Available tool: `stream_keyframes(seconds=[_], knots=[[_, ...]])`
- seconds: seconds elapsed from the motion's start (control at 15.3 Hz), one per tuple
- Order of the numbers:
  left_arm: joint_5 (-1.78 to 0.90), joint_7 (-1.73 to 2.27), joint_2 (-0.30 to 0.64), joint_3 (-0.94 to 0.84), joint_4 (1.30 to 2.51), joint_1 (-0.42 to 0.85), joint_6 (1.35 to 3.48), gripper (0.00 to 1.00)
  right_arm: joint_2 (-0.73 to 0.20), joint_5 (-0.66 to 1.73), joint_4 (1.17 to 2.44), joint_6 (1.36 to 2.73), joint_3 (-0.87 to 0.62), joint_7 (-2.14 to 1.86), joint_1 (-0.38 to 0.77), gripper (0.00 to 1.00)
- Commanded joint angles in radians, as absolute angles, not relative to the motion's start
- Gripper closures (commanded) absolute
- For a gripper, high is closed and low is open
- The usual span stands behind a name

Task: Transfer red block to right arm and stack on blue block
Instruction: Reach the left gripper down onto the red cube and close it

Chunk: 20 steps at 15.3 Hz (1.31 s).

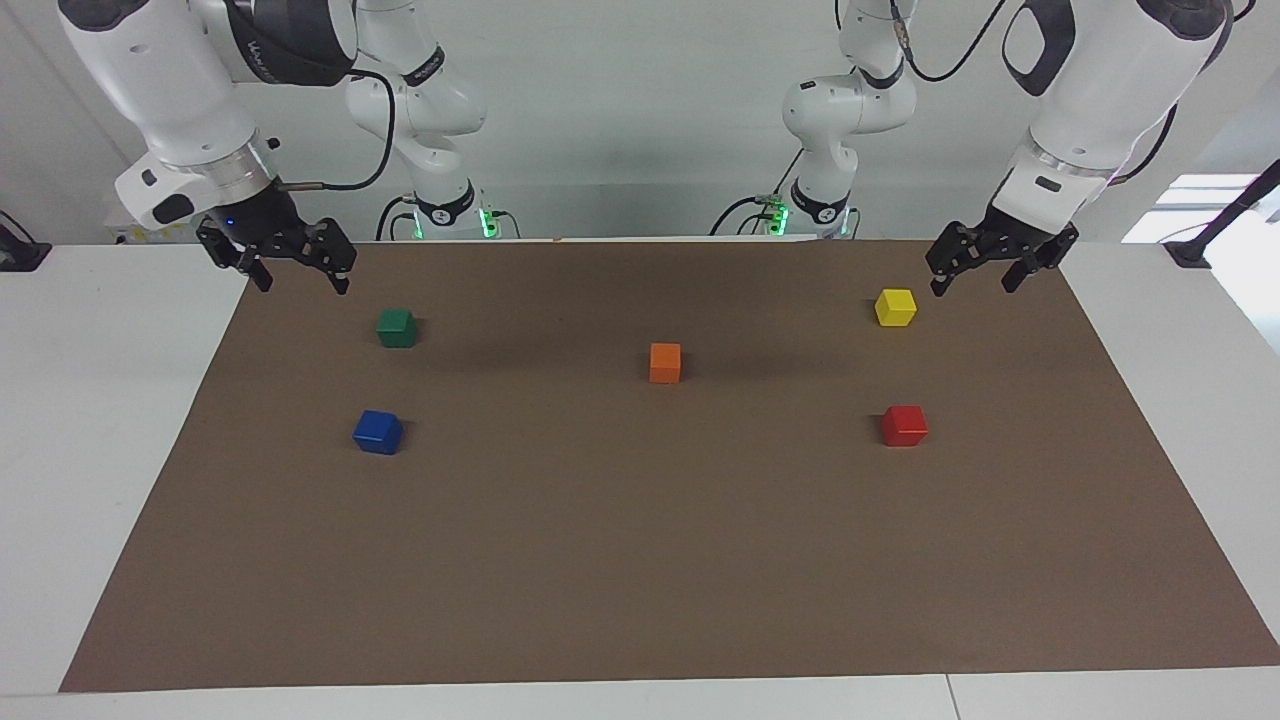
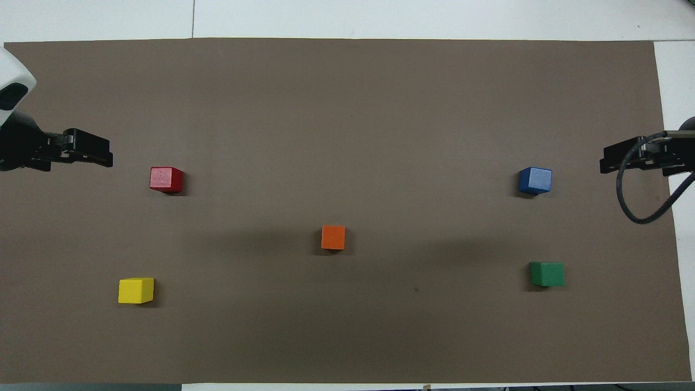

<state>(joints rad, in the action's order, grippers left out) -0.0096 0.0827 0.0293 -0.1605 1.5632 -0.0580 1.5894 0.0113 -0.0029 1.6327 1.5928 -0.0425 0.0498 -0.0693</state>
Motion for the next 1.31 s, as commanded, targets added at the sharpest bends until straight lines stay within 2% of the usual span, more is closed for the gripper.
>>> stream_keyframes(seconds=[0.0,0.52,0.78,1.11,1.24], knots=[[-0.023,0.092,0.018,-0.163,1.585,-0.061,1.609,0.00,0.026,0.018,1.651,1.606,-0.046,0.044,-0.081,0.00],[-0.021,0.113,0.012,-0.153,1.589,-0.078,1.586,0.00,0.026,0.020,1.651,1.606,-0.046,0.044,-0.081,0.00],[-0.017,0.120,-0.031,-0.155,1.751,-0.092,1.756,0.00,0.026,0.018,1.651,1.606,-0.046,0.044,-0.081,0.00],[-0.009,0.037,0.078,-0.153,1.805,-0.112,1.873,0.00,0.026,0.018,1.652,1.606,-0.046,0.044,-0.081,0.00],[-0.011,0.049,0.092,-0.153,1.908,-0.112,2.006,0.00,0.026,0.008,1.651,1.588,-0.040,0.043,-0.092,0.00]])
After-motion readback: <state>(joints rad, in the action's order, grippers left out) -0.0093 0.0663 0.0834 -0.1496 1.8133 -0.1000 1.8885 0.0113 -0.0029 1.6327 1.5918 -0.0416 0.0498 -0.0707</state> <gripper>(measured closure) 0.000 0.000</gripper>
